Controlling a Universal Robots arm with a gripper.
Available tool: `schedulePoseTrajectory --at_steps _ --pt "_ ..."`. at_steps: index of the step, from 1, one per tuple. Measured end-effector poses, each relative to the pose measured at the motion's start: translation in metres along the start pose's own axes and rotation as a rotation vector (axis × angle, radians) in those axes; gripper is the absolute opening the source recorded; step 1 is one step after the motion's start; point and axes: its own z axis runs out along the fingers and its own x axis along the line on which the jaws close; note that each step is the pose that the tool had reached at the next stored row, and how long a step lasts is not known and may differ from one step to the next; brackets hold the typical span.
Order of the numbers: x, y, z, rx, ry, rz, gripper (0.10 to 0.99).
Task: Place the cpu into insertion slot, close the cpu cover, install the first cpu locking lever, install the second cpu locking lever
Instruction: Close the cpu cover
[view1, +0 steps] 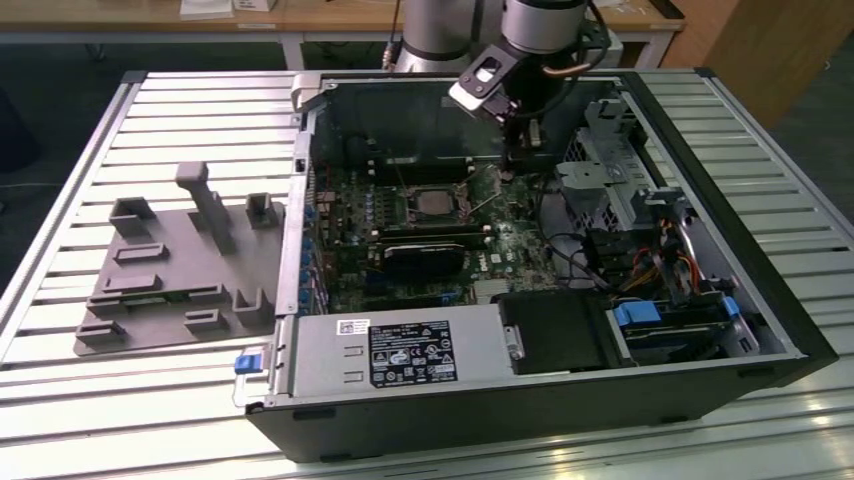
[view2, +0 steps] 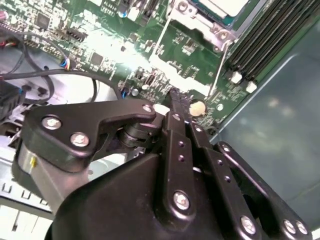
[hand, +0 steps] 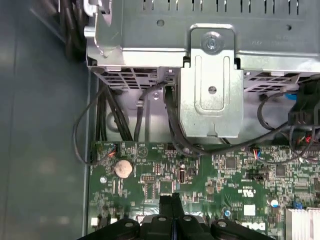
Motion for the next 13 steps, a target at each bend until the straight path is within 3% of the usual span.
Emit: schedulePoseTrajectory --at_steps 13 --pt "-0.0001 0.0067 0.0189 0.006 -0.0002 0.0 0.106"
